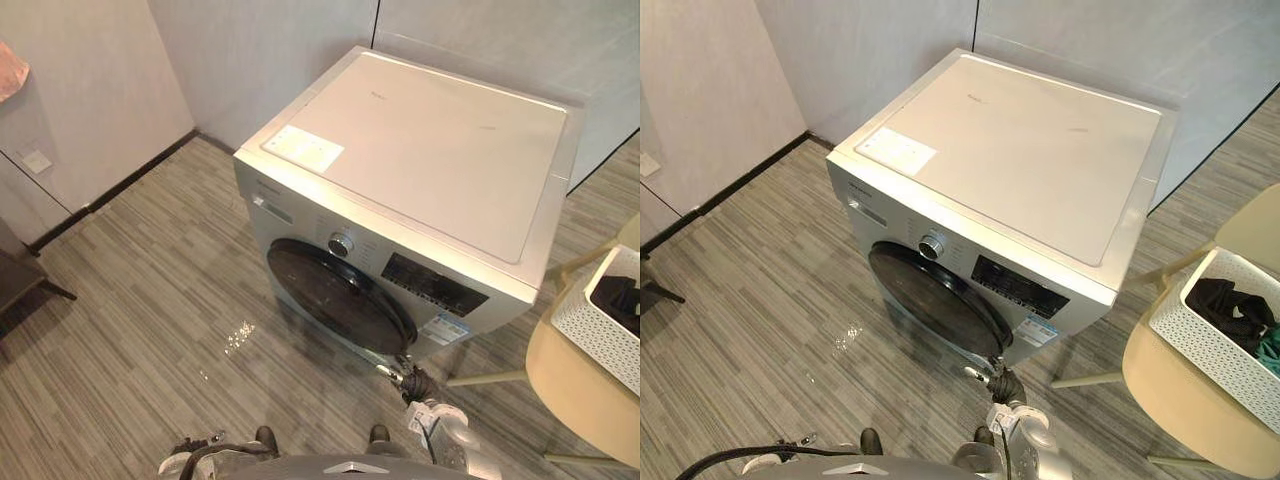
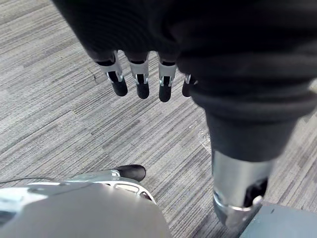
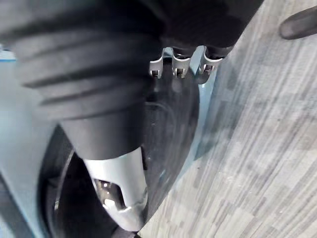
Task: Pick up the laundry basket with both hands and put the clothes into the washing machine.
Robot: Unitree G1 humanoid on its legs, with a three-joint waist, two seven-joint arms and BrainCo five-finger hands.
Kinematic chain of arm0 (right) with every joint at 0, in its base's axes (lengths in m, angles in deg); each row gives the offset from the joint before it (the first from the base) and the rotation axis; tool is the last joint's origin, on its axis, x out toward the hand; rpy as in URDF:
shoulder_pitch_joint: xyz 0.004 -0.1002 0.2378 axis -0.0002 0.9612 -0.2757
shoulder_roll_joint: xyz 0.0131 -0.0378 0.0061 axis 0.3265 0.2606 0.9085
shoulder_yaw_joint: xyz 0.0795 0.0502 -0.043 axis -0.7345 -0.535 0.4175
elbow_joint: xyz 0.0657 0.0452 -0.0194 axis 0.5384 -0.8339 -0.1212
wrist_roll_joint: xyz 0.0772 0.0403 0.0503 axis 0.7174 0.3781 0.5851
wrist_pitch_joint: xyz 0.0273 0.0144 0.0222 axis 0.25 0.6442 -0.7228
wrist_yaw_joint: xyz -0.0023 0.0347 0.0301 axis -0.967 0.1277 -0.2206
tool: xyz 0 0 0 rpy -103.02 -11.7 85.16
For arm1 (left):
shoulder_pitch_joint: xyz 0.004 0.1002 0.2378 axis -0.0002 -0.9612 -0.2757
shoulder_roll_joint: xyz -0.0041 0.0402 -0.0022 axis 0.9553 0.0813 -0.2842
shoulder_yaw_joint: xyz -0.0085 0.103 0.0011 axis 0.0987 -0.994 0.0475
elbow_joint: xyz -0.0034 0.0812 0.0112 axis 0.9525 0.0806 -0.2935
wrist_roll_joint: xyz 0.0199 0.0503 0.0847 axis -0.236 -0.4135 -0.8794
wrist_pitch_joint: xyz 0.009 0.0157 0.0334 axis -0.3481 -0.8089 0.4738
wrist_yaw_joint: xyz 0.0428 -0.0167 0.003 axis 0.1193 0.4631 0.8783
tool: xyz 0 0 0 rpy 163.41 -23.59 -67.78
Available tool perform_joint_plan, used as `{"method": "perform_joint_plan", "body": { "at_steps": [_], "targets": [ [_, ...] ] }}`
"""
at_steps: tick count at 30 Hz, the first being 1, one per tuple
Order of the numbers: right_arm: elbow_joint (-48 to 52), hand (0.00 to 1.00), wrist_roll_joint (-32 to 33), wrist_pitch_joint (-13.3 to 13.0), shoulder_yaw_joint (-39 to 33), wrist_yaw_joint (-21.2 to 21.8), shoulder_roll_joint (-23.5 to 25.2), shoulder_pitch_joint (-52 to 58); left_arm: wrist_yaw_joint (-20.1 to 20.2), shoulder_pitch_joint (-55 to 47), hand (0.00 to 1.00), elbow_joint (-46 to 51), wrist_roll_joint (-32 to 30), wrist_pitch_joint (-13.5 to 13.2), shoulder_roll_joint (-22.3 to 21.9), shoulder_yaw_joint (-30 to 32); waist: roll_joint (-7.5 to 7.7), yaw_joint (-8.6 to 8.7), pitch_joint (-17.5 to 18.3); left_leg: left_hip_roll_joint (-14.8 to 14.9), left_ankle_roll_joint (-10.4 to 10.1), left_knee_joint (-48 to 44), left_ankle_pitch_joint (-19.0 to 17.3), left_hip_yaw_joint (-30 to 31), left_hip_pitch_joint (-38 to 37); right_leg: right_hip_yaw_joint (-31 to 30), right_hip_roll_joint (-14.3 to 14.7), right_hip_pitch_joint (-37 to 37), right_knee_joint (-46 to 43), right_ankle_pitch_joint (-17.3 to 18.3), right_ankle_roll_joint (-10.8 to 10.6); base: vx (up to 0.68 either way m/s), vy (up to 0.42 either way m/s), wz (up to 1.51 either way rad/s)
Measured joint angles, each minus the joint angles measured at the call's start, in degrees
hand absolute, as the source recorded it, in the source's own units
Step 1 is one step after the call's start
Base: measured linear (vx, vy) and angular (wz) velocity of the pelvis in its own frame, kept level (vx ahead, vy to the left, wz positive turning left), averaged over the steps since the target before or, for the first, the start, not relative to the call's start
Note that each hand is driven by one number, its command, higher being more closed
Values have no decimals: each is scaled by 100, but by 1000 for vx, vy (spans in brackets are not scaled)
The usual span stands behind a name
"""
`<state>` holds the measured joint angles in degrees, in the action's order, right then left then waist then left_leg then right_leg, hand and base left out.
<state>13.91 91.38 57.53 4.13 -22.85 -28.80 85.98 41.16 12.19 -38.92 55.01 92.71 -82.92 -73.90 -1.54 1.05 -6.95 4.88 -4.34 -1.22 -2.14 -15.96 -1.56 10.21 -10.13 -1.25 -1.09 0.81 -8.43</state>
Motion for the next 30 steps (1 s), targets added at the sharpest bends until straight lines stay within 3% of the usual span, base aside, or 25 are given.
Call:
{"method": "perform_joint_plan", "body": {
  "at_steps": [8, 15, 19, 21, 24, 27, 30],
  "targets": [
    [1499, 0, -438, -251, -162, -38, -176, 37, 75, -30, 0, -20, -407, 7, 27, -1, 55, -1, 37, 59, -37, 255, 136, -150, -48, -105, 100, 135, 110, -108, 36, -31, -26, -11],
    [1576, 0, -1050, -277, -147, -59, -187, 54, 78, -63, 0, -19, -448, 14, 28, -6, 64, -45, 44, 49, -31, 266, 142, -156, -35, -130, 110, 98, 206, -175, 30, -5, -3, -1],
    [330, 0, -1422, -325, 270, -291, -581, -838, 63, -26, 0, -2, -445, 14, 93, -300, 51, -57, 31, 23, -10, 369, 252, -99, -22, -41, 101, 111, 216, -205, 27, -36, -15, 9],
    [-868, 0, -1551, -295, 471, -366, -834, -1920, 38, 63, 0, 94, -427, 8, 102, -536, -32, -86, -155, -15, 48, 425, 392, 44, 133, 75, 73, 208, 203, -264, 26, -119, -13, 30],
    [-2366, 0, -1551, -166, 468, -591, -1206, -3137, -84, 236, 0, 278, -230, -11, 119, -877, -202, -131, -530, -67, 121, 416, 606, 239, 533, 214, 25, 506, 161, -407, 43, -195, 17, 36],
    [-3801, 0, -1498, -53, 139, -891, -1394, -4330, -200, 341, 0, 531, 146, -120, 24, -1197, -618, -235, -979, -146, 199, 447, 839, 513, 815, 469, -54, 629, 165, -507, 59, -194, 45, 39],
    [-4403, 0, -1278, -32, -202, -1073, -1439, -4825, -216, 354, 0, 571, 272, -123, 29, -1361, -726, -275, -1034, -134, 124, 568, 918, 556, 992, 524, -27, 783, 254, -553, 131, -182, 48, 11]
  ]
}}
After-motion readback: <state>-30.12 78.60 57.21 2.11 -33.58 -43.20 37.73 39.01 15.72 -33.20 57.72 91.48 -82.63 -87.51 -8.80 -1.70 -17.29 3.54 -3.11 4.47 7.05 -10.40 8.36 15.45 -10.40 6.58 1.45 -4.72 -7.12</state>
